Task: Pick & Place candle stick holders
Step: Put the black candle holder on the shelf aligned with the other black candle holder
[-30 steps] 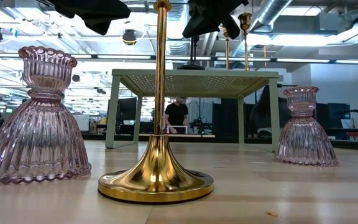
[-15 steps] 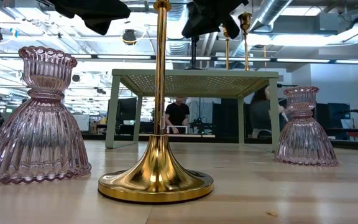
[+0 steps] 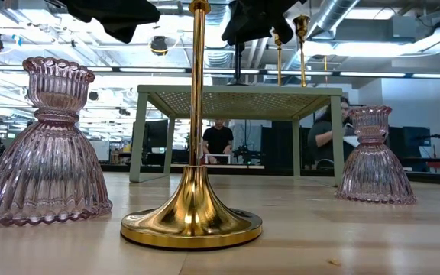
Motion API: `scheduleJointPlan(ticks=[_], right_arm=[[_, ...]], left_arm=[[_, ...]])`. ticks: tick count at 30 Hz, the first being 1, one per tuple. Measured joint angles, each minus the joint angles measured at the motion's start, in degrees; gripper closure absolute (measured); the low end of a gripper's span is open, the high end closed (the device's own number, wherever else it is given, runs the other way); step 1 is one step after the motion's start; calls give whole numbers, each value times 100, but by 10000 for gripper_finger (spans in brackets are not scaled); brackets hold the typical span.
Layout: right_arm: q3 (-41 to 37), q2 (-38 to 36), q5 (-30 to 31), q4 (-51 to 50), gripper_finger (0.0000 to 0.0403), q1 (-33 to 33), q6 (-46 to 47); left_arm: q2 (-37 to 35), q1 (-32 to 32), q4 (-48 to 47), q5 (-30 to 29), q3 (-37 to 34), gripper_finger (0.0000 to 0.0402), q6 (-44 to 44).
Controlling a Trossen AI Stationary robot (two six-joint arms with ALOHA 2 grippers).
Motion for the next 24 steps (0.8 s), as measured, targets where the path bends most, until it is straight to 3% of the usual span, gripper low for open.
scheduleJointPlan(ticks=[19,24], right_arm=[[-4,-2,-16,-832,315,86,-41],[-4,-2,-455,-823,313,86,-224]], left_arm=[[0,2,0,-2,0,353,0],[0,1,-1,0,0,353,0]])
